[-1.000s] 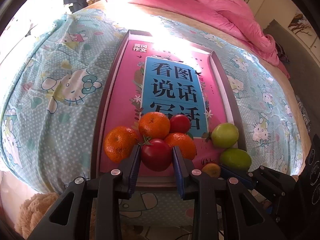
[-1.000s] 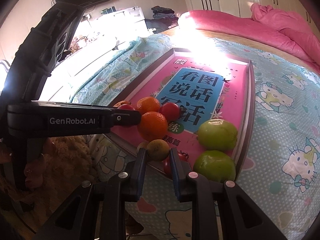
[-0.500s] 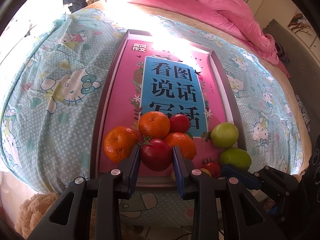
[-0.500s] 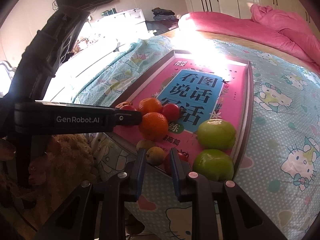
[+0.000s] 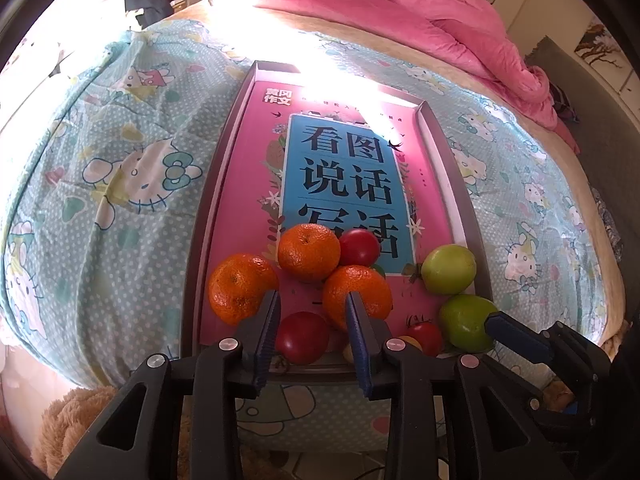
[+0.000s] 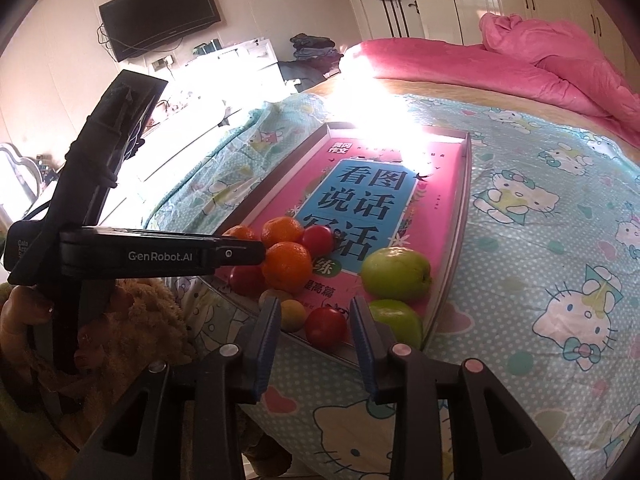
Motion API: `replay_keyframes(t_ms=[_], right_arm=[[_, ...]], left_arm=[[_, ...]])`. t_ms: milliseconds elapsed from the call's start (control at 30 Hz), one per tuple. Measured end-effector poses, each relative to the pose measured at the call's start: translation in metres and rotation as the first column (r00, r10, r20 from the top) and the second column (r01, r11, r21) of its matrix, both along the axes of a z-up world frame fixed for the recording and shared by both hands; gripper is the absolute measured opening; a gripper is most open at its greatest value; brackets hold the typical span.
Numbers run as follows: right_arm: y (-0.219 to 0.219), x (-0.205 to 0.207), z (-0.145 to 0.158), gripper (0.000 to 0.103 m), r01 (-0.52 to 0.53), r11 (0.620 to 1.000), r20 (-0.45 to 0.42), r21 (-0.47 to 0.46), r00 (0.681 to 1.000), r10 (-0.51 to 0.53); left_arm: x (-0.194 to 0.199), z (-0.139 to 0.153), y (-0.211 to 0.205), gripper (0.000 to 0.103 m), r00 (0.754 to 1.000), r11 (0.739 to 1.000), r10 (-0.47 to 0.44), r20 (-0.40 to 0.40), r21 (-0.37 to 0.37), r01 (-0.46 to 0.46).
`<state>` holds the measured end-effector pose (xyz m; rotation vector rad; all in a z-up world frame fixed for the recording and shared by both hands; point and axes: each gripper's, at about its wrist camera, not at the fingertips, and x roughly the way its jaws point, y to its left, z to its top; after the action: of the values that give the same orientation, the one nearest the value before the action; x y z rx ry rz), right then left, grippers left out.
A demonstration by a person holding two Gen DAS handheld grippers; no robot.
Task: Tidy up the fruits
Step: 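Open both tools to release the tomato and yellow fruit on the book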
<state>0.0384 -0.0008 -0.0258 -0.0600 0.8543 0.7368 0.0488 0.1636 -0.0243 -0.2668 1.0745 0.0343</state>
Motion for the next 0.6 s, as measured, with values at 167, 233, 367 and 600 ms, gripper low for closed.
replay_keyframes(t_ms=[167, 233, 367, 600], right_arm=[[-0.006, 0.001, 0.003, 0.040, 0.017, 1.000, 0.004, 0.011, 1.000, -0.017], [-0.008, 0.001, 0.004, 0.041, 0.023, 1.000, 0.009, 0.016, 1.000, -0.024], [-0.013, 0.004, 0.005, 0.044, 0.042, 0.999, 0.012, 0.018, 0.999, -0.042], [-0.021, 0.006, 0.007, 0.051, 0.073, 0.997, 0.017, 0.017, 0.997, -0.073]], left_arm=[[0.000, 0.002, 0.000, 0.039, 1.000, 1.000, -0.002, 0.007, 0.004, 0.002], [-0.001, 0.003, -0.001, 0.041, 1.000, 1.000, -0.003, 0.012, 0.006, 0.003], [-0.002, 0.007, -0.001, 0.049, 0.999, 1.000, -0.002, 0.032, 0.012, 0.001], [-0.004, 0.014, -0.005, 0.057, 0.998, 1.000, -0.016, 0.068, 0.024, 0.015]])
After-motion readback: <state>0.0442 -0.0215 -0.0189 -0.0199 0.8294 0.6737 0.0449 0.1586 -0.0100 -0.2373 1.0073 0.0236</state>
